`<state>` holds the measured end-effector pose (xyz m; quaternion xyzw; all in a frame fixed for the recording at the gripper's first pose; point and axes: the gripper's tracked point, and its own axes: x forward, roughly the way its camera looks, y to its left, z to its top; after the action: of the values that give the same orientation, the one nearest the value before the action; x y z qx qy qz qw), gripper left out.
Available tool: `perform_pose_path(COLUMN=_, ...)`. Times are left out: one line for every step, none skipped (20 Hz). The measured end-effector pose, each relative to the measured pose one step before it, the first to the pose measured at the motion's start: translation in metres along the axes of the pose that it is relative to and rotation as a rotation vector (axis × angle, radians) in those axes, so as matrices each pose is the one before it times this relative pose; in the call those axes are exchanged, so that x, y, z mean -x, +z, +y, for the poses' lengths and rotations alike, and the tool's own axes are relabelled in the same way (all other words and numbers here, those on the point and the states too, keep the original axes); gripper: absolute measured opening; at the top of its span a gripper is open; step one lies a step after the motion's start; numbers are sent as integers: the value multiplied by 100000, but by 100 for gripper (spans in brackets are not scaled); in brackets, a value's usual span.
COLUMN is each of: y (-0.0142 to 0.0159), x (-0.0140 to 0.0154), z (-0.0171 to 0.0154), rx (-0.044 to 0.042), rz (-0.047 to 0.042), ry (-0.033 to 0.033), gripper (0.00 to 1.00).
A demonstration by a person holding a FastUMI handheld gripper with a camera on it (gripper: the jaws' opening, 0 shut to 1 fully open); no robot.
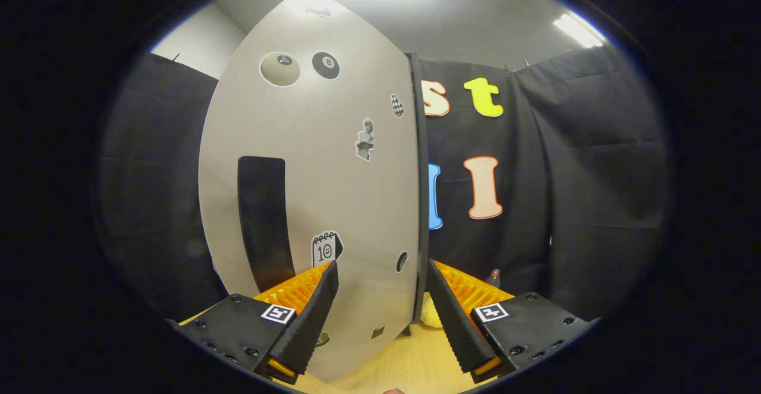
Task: Open the shoe cabinet door, grab the shoes and put them into the shoe cabinet, then close the shoe cabinet door.
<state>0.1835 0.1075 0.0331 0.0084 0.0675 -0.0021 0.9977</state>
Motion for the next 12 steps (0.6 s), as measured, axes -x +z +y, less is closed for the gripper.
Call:
perform_pose_path(y=-31, x=-773, z=1197, rx=170, rz=245, ry=2036, gripper=94)
perform_pose_path(y=-120, x=-824, z=1262, rx=676, rz=538, ry=2189, gripper=94)
perform_pose_path(y=-223, x=-982, z=1220, rx=797, rz=733, ry=2460, gripper=94)
perform_pose_path(y=-98, x=-1015, z=1045, rx=665, rz=279, ry=2069, gripper=94)
perform_pose_path(y=-128, x=-890, z=1062, rx=642, rz=303, ry=1920, gripper=94)
perform_pose_path(y=-172, x=-915, z=924, rx=470, rz=435, ry=941, gripper=95)
perform_pose_path(y=-89, x=-598, z=980, rx=555, rz=349, ry=1700, gripper=95)
perform_pose_path(y=-121, x=-172, z=635, rx=63, rz=509, ry=1828, gripper=95)
perform_pose_path(y=-48, x=50, z=298, rx=847, rz=-349, ry=-862, gripper=95)
perform_pose_path(y=93, x=36, z=-123, rx=1145, rz=-300, ry=-1134, gripper=95)
perform_pose_path(y=178, x=306, z=119, rx=234, rz=-385, ry=-770, gripper=95)
perform_pose_path(y=194, x=523, z=138, rx=-1234, rz=-848, ry=335, gripper=95)
